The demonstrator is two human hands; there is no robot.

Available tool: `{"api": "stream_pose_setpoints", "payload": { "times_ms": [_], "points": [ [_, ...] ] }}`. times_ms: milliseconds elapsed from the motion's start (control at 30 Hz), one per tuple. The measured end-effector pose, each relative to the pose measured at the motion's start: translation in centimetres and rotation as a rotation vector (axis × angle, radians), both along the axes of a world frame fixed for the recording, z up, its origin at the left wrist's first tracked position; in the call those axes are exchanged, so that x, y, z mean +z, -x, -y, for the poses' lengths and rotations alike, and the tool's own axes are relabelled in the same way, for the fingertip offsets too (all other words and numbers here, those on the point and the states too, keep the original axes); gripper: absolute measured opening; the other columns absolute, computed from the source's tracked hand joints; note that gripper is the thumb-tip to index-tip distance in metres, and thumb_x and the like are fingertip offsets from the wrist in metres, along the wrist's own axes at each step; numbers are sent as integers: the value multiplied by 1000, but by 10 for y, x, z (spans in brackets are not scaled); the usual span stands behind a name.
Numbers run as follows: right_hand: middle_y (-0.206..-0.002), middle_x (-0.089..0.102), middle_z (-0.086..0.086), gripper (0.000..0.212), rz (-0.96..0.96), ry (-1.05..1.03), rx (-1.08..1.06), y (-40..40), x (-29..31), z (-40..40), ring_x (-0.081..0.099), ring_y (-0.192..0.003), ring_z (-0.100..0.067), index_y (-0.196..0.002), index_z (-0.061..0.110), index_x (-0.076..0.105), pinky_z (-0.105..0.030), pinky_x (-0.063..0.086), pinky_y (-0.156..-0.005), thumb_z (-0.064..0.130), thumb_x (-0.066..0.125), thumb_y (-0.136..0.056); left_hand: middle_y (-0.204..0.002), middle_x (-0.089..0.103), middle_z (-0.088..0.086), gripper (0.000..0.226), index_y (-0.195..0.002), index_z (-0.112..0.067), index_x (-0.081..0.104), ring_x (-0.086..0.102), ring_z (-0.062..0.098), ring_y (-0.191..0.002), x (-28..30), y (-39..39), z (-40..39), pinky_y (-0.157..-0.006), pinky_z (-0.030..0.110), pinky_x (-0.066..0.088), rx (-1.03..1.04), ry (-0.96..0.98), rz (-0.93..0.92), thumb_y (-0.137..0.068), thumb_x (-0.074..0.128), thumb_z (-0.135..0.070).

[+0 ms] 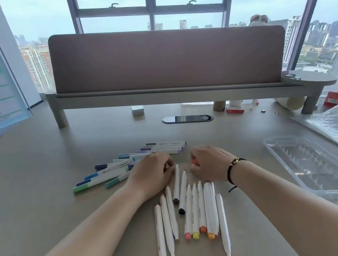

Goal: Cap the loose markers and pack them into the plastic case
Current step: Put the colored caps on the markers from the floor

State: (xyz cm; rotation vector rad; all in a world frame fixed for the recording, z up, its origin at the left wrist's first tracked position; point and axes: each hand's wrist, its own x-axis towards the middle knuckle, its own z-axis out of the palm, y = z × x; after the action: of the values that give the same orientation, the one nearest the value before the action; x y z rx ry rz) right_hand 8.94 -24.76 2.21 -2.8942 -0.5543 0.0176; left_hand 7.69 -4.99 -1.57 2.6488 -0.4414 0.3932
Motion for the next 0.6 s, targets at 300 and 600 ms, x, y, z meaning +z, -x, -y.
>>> {"api": "stream_pose_setpoints", "payload": {
  "times_ms": [300,600],
  "points": [
    [-111,65,9,22,-166,-530,-46,1,-15,21,63,-101,-8,-110,28,62,-29,53,-90,29,68,-89,-105,62,-12,23,-111,-29,66,57,4,-97,0,7,-6,-88,27,48,-46,108,-93,-92,62,-42],
    [-67,65,5,9,132,-652,-200,63,-13,47,53,-57,-4,-79,26,69,-23,45,-57,25,69,-88,-153,33,-23,52,-138,-37,52,19,-6,-142,26,70,-12,-119,27,19,-186,-51,-200,-96,36,-63]
  ]
}}
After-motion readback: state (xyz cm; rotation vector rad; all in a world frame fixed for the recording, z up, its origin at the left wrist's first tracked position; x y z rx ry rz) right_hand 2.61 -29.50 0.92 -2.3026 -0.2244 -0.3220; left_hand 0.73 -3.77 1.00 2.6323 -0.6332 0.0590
